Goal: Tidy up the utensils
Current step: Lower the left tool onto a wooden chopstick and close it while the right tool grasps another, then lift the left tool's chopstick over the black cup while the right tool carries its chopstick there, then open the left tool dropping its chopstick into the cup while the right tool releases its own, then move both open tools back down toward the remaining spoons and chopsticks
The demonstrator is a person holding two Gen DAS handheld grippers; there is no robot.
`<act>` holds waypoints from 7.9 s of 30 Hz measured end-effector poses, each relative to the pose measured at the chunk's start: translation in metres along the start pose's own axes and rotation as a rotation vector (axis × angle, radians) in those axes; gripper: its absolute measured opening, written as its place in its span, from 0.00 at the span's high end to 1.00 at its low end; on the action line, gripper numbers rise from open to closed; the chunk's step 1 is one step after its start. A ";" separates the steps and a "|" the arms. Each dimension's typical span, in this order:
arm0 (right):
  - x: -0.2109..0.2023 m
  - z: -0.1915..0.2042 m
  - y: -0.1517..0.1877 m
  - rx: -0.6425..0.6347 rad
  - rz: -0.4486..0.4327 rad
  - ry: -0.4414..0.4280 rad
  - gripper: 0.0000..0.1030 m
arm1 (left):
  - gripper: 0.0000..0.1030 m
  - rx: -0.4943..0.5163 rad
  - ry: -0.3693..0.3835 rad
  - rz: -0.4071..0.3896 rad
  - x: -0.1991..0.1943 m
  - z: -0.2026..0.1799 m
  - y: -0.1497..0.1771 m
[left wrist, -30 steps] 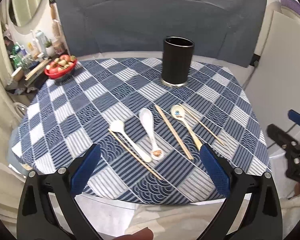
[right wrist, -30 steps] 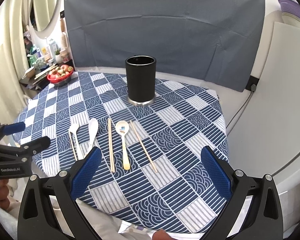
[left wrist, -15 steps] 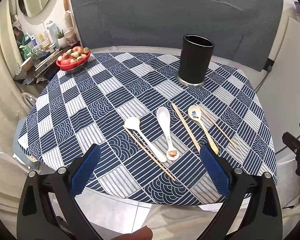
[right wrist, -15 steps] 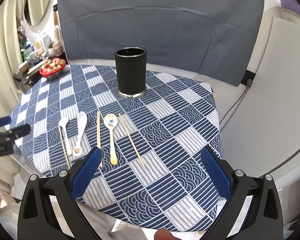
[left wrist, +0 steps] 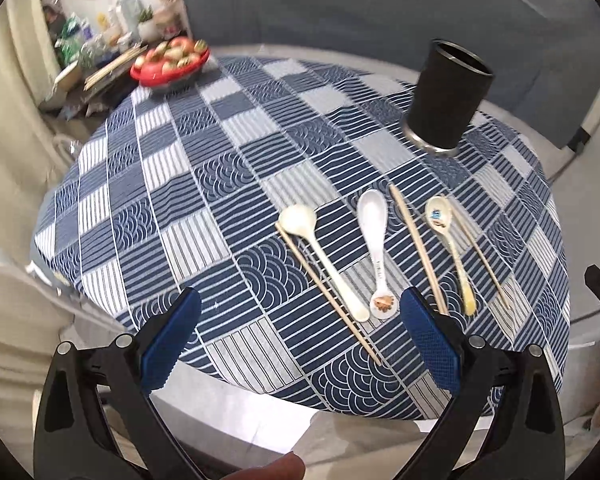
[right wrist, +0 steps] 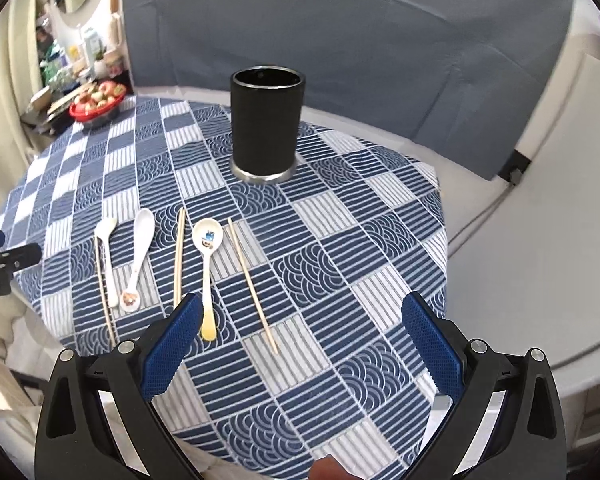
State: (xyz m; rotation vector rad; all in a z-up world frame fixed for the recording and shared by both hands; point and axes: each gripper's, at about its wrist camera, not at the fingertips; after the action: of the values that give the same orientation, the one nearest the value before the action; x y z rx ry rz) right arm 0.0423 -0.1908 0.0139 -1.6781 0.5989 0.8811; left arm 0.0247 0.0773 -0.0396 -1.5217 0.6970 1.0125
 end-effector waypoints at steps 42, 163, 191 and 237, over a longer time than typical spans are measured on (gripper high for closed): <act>0.220 0.040 -0.043 -0.278 0.398 -0.280 0.06 | 0.04 -0.342 -0.123 0.340 0.145 0.025 0.001; 0.129 -0.089 -0.275 0.013 -0.573 -0.665 0.95 | 0.96 0.135 0.508 -0.387 0.039 -0.158 -0.316; 0.111 -0.084 -0.237 -0.003 -0.529 -0.355 0.15 | 0.08 0.048 0.424 -0.420 0.017 -0.086 -0.285; 0.052 0.013 -0.081 -0.115 -0.293 -0.200 0.12 | 0.06 0.152 0.246 -0.116 0.026 -0.013 -0.120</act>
State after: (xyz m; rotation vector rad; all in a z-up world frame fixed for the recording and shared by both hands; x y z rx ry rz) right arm 0.1320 -0.1538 0.0176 -1.7012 0.1628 0.8679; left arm 0.1427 0.0915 -0.0069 -1.5479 0.8280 0.6758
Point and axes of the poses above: each gripper's, at about its wrist camera, not at the fingertips, and x roughly the way its jaws point, z to its left, y to its underside, and after that the axes turned 1 degree about -x, right-handed
